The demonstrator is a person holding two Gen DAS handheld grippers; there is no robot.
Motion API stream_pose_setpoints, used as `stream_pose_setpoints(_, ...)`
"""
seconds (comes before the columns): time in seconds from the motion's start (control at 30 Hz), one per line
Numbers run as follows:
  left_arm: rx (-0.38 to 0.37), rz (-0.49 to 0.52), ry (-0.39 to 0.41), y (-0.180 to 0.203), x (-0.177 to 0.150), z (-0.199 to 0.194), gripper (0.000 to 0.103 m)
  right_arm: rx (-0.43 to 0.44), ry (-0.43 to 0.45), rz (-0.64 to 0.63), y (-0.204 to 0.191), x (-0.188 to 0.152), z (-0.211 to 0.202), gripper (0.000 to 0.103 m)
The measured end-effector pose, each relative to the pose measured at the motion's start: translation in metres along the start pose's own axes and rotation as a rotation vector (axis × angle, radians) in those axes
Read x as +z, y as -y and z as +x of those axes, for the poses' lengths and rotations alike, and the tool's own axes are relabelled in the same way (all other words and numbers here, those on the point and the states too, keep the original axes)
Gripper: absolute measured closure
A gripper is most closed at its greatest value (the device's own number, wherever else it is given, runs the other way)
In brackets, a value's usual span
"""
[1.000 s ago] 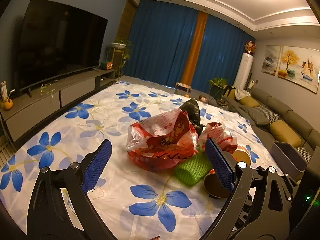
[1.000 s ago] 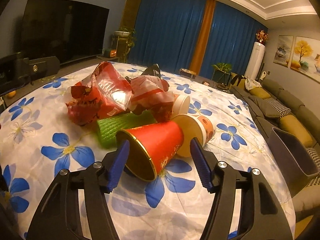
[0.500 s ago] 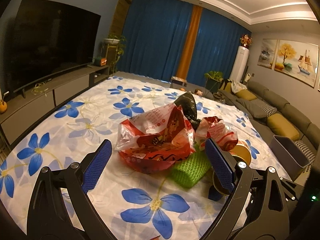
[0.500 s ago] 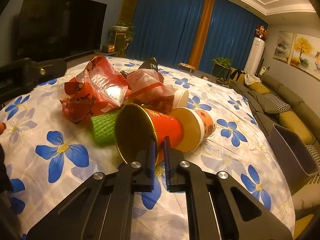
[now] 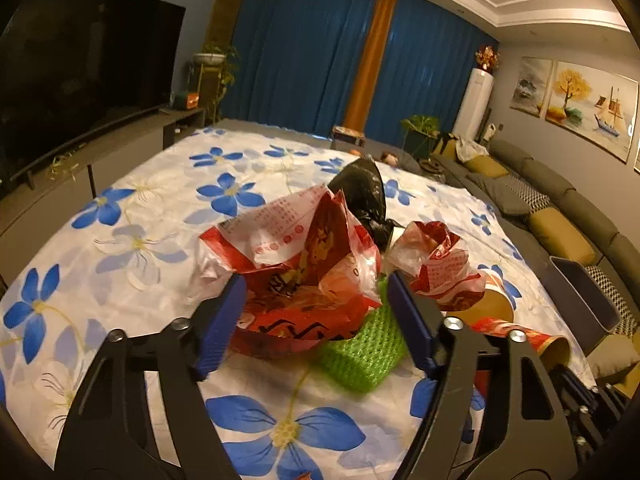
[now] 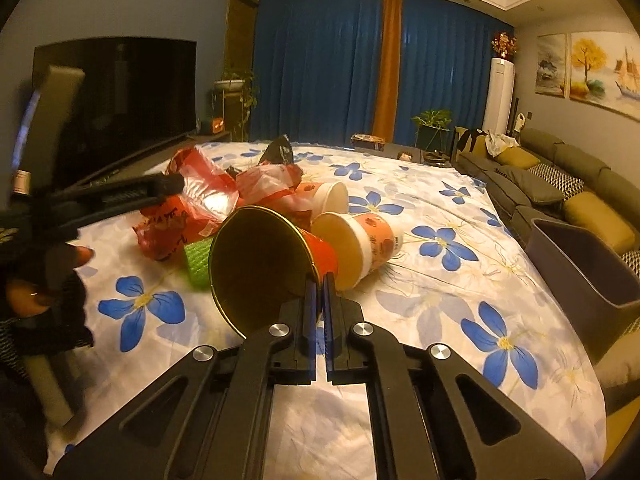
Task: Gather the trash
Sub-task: 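Grasp the red snack wrapper with the left tool while the right tool grasps the red cup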
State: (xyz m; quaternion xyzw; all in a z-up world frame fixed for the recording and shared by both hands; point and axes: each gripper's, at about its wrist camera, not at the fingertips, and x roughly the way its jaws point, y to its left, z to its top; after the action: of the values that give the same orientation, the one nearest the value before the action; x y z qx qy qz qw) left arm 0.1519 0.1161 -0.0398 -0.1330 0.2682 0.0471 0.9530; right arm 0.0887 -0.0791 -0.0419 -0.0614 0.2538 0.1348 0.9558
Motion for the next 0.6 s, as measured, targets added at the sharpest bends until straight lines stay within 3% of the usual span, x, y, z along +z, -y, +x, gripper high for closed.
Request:
stream_pose_setpoints(0.1,-0.027,-0.012,-0.031,-0.001,0.000,0.007,0.056,-0.003,0.012,0.021,0.007,-0.001,-0.008,0.099)
stream_pose_setpoints(0.37,-0.047,-0.025,-0.049,-0.003,-0.001,0.011,0.089,-0.006,0.030,0.043,0.019,-0.003,-0.018,0.099)
stream_pose_setpoints(0.6,-0.060,-0.058,-0.010,-0.010,0.000,-0.004,0.101,-0.029,0.048,0.057,0.026,-0.004,-0.027,0.099)
